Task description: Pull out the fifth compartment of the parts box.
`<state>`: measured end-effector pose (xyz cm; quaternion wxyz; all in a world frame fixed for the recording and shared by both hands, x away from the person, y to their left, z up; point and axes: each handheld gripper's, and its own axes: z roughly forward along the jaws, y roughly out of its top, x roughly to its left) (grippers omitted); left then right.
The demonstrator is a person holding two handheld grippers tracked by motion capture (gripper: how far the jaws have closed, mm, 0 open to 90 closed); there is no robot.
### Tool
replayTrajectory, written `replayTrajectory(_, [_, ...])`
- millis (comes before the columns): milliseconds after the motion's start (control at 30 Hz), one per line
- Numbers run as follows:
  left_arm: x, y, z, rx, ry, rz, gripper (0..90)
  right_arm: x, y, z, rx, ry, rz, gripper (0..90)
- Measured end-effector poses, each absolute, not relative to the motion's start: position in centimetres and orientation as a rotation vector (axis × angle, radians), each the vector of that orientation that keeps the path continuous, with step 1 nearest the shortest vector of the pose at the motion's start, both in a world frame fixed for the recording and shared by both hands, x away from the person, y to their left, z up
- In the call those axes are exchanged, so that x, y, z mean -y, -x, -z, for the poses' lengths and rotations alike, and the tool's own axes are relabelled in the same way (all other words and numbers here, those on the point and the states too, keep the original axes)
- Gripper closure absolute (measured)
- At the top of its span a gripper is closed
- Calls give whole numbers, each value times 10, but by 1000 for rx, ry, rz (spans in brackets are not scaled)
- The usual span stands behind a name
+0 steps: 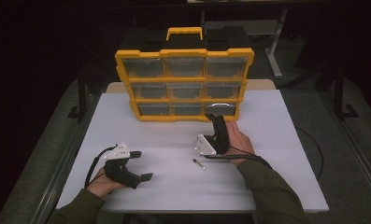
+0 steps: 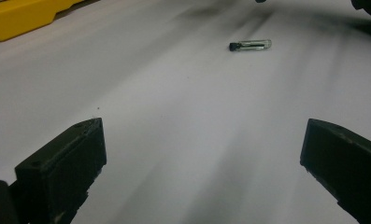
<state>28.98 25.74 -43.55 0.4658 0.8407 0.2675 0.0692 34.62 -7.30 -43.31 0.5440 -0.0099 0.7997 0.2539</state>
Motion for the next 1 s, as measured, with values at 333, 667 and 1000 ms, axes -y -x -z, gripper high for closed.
replayTrajectory(333, [-257, -290, 435, -659, -2064, -169, 0, 71, -344, 437, -1885, 49, -567, 17])
replayTrajectory(667, [-257, -289, 435, -661, -2064, -169, 0, 69, -343, 439, -1830, 136, -493, 18])
replayTrajectory(1000, [-257, -290, 435, -656, -2066, -172, 0, 67, -342, 439, -1813, 156, -471, 18])
